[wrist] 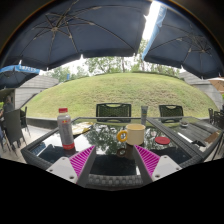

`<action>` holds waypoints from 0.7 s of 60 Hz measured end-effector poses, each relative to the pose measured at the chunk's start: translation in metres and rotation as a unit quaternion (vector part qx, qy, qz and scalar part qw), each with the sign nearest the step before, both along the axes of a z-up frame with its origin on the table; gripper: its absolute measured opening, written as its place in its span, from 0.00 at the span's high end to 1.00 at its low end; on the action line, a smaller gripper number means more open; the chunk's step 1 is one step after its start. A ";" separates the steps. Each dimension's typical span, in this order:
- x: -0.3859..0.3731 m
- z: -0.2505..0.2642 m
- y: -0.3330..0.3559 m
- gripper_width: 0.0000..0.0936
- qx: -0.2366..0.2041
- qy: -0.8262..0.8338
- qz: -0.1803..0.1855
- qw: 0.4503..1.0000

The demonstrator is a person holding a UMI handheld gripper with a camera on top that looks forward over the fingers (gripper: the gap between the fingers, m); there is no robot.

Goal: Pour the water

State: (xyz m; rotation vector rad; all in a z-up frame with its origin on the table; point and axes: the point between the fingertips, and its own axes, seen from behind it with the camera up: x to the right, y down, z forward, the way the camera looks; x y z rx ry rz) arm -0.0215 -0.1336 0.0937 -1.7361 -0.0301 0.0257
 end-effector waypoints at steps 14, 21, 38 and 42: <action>-0.077 0.019 0.021 0.16 0.028 -0.019 0.071 0.997; -0.143 0.024 0.054 0.17 0.033 0.002 0.126 0.991; -0.210 0.004 0.175 0.18 0.022 0.003 0.101 0.995; -0.214 -0.004 0.190 0.23 0.020 0.001 0.086 0.996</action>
